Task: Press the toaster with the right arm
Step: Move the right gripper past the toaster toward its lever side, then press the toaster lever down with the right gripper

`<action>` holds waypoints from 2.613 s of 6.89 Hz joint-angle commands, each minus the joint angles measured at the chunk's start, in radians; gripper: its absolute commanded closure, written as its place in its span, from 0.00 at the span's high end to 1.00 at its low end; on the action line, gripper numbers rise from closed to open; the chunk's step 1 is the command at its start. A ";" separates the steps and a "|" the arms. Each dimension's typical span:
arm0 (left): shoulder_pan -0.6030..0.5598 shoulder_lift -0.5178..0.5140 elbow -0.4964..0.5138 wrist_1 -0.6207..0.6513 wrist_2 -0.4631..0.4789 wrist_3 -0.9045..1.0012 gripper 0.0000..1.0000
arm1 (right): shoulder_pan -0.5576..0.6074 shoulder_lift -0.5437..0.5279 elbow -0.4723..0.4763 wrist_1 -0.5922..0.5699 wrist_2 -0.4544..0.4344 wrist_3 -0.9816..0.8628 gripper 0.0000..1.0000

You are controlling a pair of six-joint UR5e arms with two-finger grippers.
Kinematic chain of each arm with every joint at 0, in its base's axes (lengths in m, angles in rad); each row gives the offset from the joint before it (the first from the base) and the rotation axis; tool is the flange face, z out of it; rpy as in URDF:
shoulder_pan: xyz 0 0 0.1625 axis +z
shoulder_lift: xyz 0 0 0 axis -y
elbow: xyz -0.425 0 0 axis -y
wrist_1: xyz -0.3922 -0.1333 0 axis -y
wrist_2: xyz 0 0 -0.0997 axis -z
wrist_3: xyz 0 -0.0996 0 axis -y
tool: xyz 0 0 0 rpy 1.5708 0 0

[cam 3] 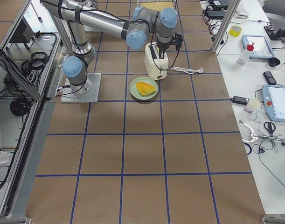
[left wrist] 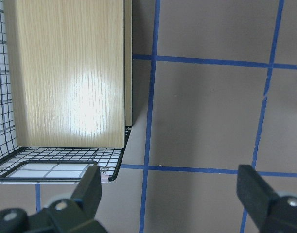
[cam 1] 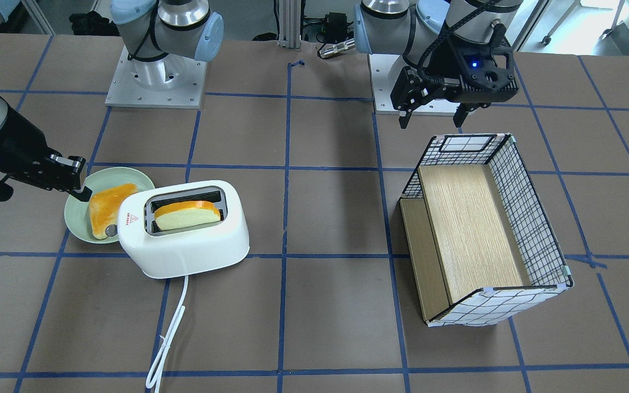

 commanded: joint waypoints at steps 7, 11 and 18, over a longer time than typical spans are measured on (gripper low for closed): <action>0.000 0.000 0.001 0.000 0.000 0.000 1.00 | -0.011 0.066 0.174 -0.239 0.019 -0.056 0.00; 0.000 0.000 0.000 0.000 0.000 0.000 1.00 | -0.011 0.087 0.180 -0.240 0.028 -0.057 0.00; 0.000 0.000 0.001 0.000 -0.001 0.000 1.00 | -0.011 0.118 0.181 -0.262 0.031 -0.057 0.00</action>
